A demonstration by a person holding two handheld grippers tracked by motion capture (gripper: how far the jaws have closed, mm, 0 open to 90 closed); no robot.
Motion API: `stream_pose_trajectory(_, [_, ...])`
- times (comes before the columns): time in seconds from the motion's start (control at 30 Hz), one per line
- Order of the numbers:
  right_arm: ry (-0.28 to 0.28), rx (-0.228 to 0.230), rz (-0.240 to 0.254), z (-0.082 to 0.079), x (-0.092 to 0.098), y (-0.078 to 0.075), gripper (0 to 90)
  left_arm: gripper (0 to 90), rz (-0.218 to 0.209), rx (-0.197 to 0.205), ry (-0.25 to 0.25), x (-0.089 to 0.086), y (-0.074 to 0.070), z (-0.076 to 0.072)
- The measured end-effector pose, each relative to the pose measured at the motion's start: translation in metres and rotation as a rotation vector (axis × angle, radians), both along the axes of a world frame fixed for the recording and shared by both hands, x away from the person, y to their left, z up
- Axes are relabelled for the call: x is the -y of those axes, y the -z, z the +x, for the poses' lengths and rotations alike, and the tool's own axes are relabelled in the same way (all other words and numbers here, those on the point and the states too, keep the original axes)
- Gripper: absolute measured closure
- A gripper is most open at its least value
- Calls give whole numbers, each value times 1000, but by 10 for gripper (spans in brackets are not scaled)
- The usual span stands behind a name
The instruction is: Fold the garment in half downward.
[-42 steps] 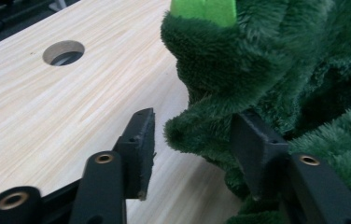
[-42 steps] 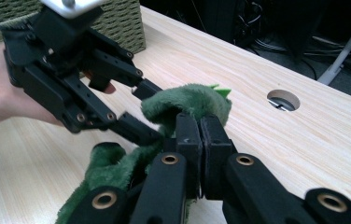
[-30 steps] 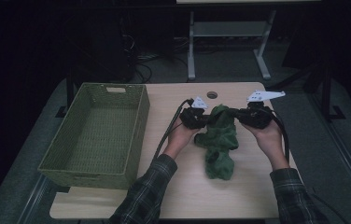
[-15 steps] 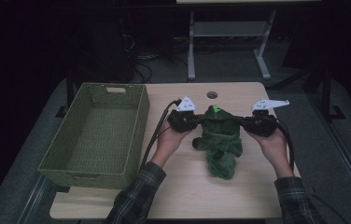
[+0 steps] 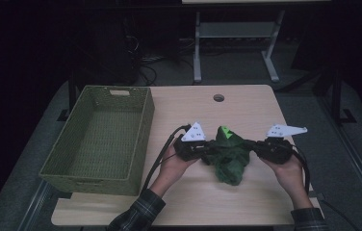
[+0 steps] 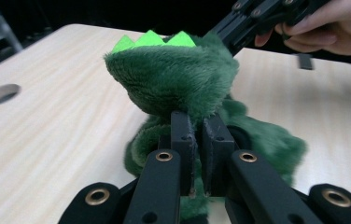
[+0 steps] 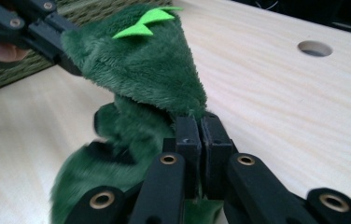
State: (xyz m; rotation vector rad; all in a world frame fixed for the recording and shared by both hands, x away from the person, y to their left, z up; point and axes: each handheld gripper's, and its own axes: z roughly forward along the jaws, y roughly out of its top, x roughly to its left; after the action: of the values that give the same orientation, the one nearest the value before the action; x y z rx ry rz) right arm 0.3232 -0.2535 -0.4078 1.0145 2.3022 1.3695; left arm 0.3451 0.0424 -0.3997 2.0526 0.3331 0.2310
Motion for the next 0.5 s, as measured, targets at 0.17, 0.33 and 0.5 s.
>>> stream_pose_trajectory(0.17, [-19, 3, -6, -19, 2, 7, 864, 851, -16, -24, 38, -3, 7, -12])
stream_pose_trajectory(0.33, [-26, -5, -13, -33, 4, 13, 858, 851, -8, -43, 81, -1, 16, -26])
stream_pose_trajectory(0.5, [-41, -30, -20, -50, 6, 27, 851, 853, 0, -67, 131, 0, 28, -38])
